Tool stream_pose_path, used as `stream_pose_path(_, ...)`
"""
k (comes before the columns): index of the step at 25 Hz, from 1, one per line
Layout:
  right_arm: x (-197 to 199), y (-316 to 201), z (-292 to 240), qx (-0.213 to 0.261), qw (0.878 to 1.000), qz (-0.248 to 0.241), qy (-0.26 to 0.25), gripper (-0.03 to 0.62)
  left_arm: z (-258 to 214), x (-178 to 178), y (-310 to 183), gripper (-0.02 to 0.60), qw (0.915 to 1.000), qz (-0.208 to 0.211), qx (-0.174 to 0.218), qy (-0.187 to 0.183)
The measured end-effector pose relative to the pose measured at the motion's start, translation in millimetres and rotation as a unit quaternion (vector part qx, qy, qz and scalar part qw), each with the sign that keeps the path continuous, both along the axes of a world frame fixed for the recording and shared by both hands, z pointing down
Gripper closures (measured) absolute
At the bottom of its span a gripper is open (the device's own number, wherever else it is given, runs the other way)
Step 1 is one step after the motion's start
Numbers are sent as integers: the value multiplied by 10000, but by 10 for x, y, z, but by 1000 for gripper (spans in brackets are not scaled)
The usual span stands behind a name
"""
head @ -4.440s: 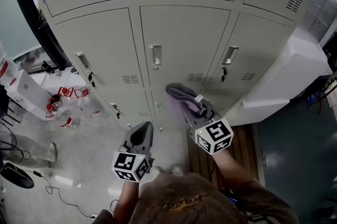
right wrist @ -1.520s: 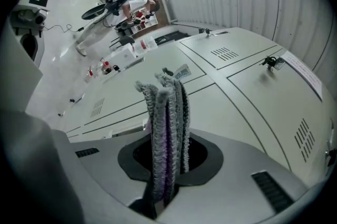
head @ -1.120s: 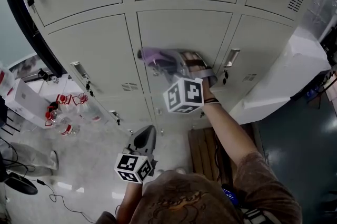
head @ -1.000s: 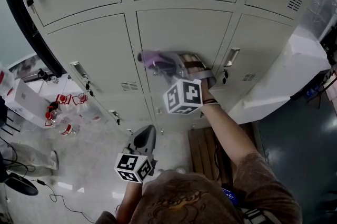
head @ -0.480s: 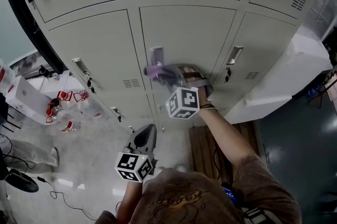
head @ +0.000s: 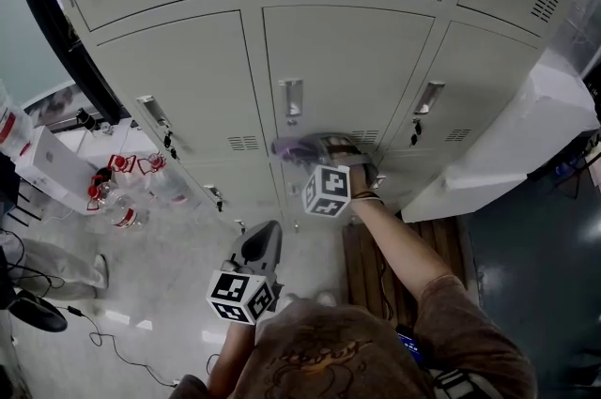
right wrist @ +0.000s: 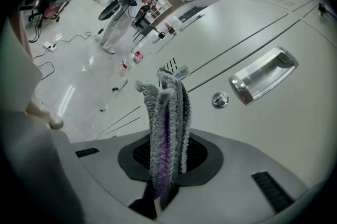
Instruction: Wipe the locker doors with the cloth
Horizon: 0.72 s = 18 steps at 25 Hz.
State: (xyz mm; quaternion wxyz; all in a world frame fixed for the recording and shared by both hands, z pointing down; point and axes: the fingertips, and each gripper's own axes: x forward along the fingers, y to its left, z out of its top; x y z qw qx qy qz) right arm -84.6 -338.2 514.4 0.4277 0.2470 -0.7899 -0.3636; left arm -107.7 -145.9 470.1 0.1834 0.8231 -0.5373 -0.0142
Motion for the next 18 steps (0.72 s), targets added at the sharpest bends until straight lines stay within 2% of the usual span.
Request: stream_pose_path(18,140,40,663,-532,9974,104,478,540,58,-7,111,578,10000,-8,-71,7)
